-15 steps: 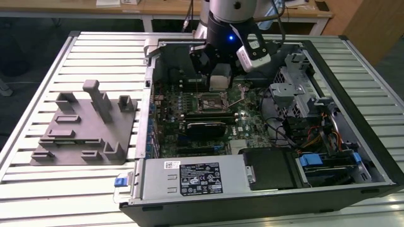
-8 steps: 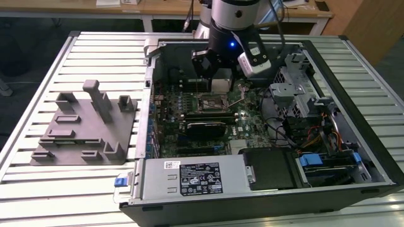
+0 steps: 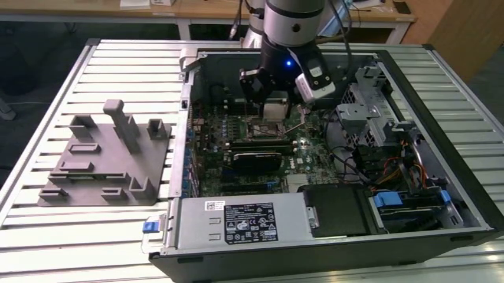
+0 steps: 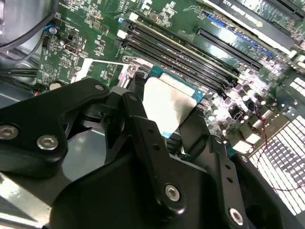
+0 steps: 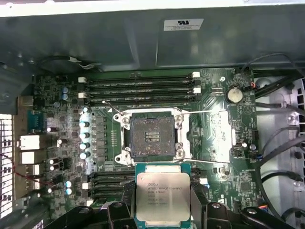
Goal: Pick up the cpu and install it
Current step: 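Pick up the cpu and move it towards the insertion slot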
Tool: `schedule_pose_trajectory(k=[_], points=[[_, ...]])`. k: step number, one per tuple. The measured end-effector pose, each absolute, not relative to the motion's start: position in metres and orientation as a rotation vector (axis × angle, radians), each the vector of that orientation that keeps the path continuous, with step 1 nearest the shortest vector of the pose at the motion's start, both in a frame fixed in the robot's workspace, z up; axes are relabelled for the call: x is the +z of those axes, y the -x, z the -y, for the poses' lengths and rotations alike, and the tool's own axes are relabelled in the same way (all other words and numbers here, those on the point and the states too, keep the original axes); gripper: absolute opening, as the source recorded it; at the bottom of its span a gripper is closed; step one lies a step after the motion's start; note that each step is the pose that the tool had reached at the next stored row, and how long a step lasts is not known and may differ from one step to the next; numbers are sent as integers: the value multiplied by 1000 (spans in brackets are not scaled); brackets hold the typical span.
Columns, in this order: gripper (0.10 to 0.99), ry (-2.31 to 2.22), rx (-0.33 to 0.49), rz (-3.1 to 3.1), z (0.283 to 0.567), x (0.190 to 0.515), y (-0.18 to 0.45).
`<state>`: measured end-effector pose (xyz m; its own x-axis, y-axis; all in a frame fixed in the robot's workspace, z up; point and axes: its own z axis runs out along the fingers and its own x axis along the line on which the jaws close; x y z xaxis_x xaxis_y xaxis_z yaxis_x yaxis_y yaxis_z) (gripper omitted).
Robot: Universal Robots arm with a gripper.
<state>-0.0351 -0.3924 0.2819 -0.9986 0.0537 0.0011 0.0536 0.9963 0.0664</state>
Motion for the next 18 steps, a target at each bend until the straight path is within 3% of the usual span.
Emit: schedule_pose_trajectory(k=[18], points=[[541, -79, 103, -3138, 373, 250, 35]])
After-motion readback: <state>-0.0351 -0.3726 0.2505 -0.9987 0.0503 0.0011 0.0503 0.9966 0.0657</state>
